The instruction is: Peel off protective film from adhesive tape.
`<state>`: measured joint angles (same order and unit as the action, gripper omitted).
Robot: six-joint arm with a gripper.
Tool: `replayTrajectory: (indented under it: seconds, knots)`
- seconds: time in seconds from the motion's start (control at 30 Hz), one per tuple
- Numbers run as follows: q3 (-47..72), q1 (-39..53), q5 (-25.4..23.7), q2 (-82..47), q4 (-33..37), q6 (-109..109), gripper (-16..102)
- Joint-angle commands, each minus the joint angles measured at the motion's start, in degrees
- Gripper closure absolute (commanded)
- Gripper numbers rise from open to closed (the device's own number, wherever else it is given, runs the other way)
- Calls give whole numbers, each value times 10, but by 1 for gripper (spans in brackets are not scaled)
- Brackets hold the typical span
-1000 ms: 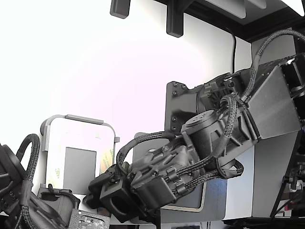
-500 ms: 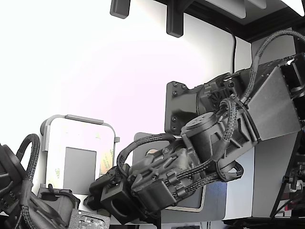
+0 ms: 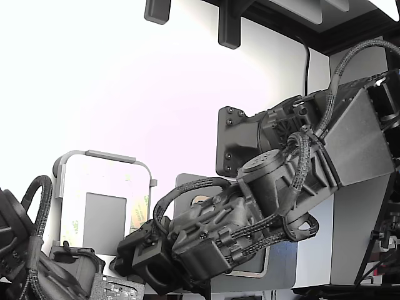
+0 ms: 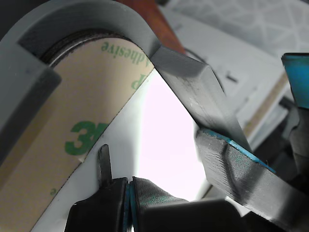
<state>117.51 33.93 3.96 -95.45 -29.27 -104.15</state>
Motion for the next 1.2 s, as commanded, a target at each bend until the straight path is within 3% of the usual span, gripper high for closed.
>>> replayTrajectory:
  seconds: [0.0,1.17]
  knots:
    - [-13,-3,-1,-13,4,-1,96]
    - [-1,6,-10,-26,7,11,96]
